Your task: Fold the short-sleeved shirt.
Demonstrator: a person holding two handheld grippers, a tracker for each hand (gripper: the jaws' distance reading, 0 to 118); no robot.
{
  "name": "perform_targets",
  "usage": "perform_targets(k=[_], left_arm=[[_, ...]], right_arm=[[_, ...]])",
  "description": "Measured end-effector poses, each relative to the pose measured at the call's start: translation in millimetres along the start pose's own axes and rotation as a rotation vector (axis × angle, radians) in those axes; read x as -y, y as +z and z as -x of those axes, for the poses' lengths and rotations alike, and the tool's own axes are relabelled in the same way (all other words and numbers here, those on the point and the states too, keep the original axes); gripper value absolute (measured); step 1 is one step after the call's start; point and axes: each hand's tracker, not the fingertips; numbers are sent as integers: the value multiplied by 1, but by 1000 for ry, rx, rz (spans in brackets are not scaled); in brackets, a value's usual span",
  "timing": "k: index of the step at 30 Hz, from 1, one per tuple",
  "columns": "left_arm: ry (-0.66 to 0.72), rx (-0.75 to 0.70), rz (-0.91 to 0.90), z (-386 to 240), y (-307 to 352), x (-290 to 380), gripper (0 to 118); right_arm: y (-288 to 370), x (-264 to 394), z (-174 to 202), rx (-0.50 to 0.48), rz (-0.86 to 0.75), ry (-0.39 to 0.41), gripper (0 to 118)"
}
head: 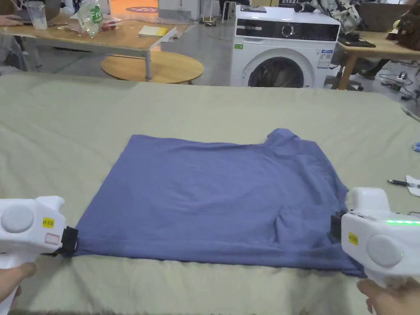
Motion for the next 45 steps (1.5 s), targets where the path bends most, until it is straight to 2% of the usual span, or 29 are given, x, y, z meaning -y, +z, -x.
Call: perform_targets(k=[1,5,11,13,14,15,16,19,22,30,38,45], left_arm=[[0,3,-4,1,1,0,2],[13,23,-20,5,4,2,1],[18,27,-31,4,5,5,1],[23,30,-37,5,6,6,1],[24,32,-39,5,6,6,1],[24,36,-45,5,8,8,1],[14,38,-50,5,9,8,1],[21,54,-80,7,16,7,1],[29,84,-130,7,27,6,0],[55,152,-235,5,46,-23,0],[89,156,-328,7,40,-80,0],[54,109,-271,-2,-7,-126,0]], right_arm=[[-2,0,-6,2,20,-1,48],[-18,10,-24,45,119,15,53],[-46,40,-28,-22,302,35,53],[-41,44,-23,-12,223,44,45],[-38,44,-22,-18,228,47,35],[-38,41,-21,-41,238,44,10],[-35,40,-19,-61,237,37,5],[-28,38,-17,-47,215,59,4],[-15,32,-24,-63,172,6,4],[-3,2,-36,-97,112,-53,4],[-32,-46,-48,-113,105,-164,4],[-102,-76,-45,-107,144,-177,5]])
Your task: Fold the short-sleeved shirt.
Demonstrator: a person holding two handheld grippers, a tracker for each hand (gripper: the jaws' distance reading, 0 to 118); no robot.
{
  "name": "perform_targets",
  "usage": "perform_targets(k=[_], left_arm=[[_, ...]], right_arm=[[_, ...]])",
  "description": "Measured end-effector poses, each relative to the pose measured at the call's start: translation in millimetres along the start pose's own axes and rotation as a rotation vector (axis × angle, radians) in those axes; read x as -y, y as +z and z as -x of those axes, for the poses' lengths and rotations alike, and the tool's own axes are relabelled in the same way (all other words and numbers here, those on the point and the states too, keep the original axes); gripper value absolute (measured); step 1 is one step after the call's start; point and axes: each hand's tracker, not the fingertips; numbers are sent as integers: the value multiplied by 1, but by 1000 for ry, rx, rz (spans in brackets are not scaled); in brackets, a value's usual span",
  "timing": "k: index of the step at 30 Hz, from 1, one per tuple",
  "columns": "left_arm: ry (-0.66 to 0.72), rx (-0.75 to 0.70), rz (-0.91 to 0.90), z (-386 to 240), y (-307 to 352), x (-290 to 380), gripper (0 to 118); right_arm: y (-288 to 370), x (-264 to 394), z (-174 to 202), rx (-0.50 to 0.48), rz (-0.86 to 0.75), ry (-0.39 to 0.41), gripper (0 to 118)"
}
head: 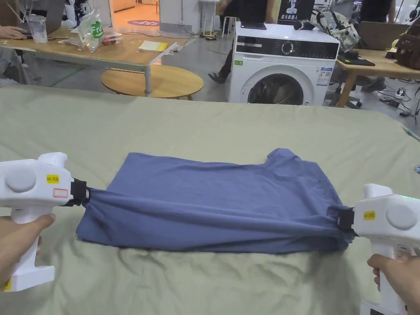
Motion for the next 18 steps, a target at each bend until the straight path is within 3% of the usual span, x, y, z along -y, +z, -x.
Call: perform_targets(k=[8,11,14,18], left_arm=[[16,-40,70,4,-44,0,0],[5,-46,66,2,-49,-1,0],[-6,-47,76,-1,-46,-2,38],[-33,-4,-6,-16,-24,0,40]], right_arm=[[-48,-11,7,6,33,5,10],[-47,-16,11,43,-5,37,30],[-34,-17,17,74,-63,72,46],[0,-12,33,58,-231,121,50]])
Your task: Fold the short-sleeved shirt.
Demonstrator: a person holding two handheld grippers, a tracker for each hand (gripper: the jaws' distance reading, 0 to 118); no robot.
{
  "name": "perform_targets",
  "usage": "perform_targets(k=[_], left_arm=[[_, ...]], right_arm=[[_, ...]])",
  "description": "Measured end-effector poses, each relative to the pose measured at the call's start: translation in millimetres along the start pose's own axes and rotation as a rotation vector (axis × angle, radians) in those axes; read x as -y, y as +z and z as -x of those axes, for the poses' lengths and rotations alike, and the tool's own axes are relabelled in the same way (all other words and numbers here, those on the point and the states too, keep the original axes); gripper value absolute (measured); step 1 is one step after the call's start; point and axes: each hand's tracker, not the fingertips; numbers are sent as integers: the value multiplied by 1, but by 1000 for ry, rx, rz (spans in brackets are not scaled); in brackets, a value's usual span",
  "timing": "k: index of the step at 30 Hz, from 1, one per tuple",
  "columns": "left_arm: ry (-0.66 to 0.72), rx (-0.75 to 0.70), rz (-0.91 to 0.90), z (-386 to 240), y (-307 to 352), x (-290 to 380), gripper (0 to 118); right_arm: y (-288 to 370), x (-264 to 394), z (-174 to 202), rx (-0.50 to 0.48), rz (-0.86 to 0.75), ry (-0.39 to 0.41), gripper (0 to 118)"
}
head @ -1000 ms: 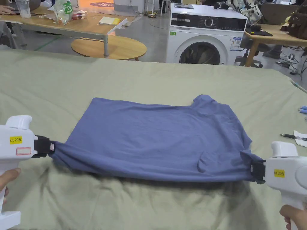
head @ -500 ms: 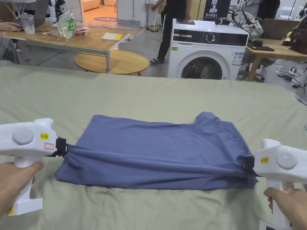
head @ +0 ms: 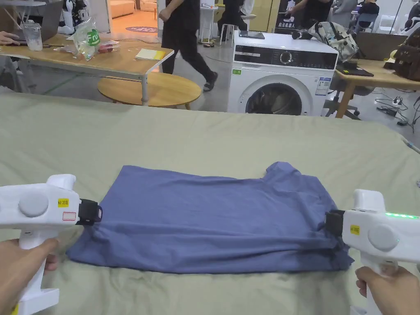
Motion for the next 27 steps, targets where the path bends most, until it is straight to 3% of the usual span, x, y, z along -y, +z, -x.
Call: perform_targets(k=[6,8,9,10,16,24,25,27], left_arm=[[-59,37,-231,-34,45,16,38],[-79,0,-290,-47,56,25,12],[-92,-21,-296,-51,58,29,0],[-99,-33,-312,-56,62,35,0],[-78,-35,-232,-51,67,47,0],[22,-80,-5,7,54,28,0],[40,-73,40,15,47,24,5],[74,-43,109,27,34,16,39]], right_arm=[[50,12,32,-34,-202,14,47],[59,19,45,-36,-234,18,27],[61,22,49,-37,-247,19,6],[63,26,55,-33,-254,18,0],[69,36,70,-52,-250,11,0],[62,43,68,-59,-194,31,0],[62,43,67,-56,-190,37,0],[61,43,66,-55,-180,39,0]])
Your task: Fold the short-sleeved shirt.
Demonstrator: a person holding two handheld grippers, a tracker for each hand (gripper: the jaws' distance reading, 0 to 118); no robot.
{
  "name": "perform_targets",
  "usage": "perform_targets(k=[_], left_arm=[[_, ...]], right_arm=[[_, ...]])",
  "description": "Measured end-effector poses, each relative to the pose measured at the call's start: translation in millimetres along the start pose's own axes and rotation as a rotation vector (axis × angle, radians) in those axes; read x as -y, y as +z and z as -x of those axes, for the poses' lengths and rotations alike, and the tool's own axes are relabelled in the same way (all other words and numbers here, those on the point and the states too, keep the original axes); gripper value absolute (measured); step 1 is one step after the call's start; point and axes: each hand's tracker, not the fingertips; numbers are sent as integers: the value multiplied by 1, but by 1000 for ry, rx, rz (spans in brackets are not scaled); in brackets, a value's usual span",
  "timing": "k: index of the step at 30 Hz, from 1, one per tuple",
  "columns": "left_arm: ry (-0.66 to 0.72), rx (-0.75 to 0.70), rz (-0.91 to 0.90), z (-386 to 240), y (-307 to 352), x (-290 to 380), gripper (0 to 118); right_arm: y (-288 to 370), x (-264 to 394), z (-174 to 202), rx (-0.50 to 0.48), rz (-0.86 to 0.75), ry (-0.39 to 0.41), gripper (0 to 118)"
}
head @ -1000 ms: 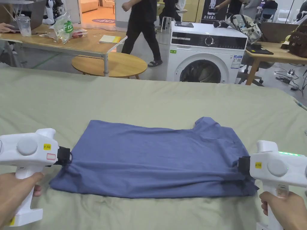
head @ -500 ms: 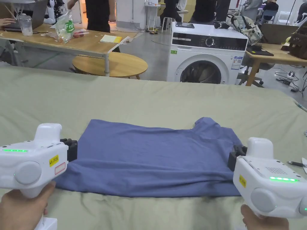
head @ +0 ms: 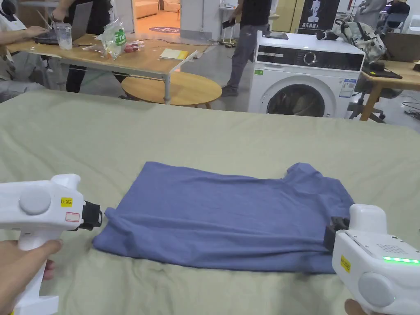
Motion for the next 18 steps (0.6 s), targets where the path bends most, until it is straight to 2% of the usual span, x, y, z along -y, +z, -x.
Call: perform_targets(k=[1,2,8,10,11,14,15,16,17,18], left_arm=[[13,16,40,4,-9,-4,47],[22,19,61,6,-17,-6,51],[-48,-30,266,-5,-64,4,57],[-109,-70,181,-15,-55,12,56],[-112,-87,156,-19,-50,16,53],[-211,-78,143,-31,-46,30,9],[-210,-71,139,-29,-45,31,0],[-191,-63,132,-27,-42,32,0],[-165,-50,113,-24,-39,34,0],[-144,-36,104,-22,-37,34,0]], right_arm=[[-1,0,-1,1,7,0,0],[0,0,-1,1,10,0,0],[-1,5,-11,11,52,7,0],[-1,6,-18,16,67,7,0],[-1,5,-23,19,78,8,0],[-6,0,-42,27,135,4,0],[-9,-2,-49,38,162,1,1],[-13,-5,-57,52,193,-4,11],[-16,-9,-66,47,213,-18,27],[-19,-11,-73,49,232,-29,47]])
